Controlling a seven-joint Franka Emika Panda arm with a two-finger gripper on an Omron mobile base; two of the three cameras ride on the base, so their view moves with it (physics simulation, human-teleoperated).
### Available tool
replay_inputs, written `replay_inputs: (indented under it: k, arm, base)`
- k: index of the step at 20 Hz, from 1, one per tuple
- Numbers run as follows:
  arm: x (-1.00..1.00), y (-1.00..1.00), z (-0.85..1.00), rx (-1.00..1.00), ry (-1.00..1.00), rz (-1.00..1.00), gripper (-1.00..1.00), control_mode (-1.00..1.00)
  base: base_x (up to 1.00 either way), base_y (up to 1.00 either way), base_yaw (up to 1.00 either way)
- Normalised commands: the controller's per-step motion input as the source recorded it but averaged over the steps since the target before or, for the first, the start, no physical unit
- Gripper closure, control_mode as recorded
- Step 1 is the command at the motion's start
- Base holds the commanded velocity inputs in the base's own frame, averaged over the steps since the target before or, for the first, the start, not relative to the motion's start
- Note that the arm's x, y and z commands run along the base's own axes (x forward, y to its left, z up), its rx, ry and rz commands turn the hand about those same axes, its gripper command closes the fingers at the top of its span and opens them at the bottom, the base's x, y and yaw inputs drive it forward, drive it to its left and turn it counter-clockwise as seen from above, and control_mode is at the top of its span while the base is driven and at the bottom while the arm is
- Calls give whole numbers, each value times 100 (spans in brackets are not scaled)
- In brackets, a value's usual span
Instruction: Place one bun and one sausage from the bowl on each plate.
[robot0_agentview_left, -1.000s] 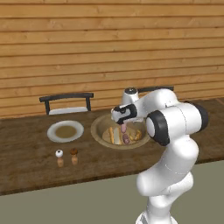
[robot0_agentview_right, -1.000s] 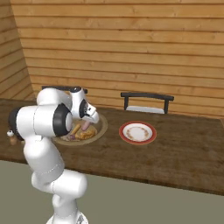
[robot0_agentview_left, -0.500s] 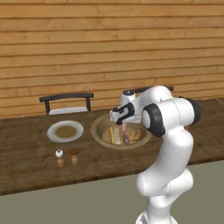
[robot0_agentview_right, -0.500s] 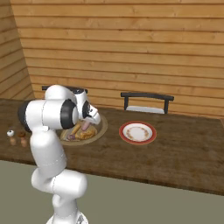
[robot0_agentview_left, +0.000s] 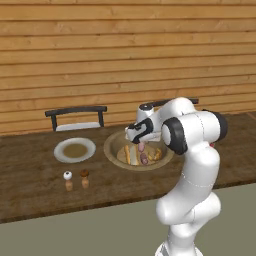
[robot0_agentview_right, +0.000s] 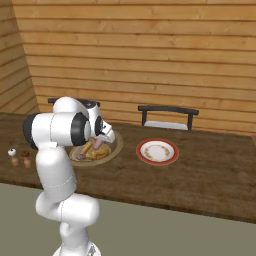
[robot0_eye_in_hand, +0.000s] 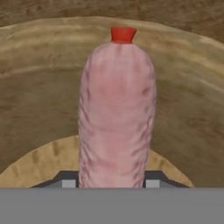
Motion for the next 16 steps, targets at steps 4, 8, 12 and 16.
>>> replay_inputs:
  k: [4,8,12,16]
  arm:
    - [-9,0,3,0,0,-1,100,-100]
    - [-53,-43,86,1,0,-24,100,-100]
    - [-64,-92,100,7,15,-37,100,-100]
    - [-57,-100,90,16,25,-43,100,-100]
  base:
    - [0,0,0]
    - [0,0,0]
    - [0,0,0]
    - [0,0,0]
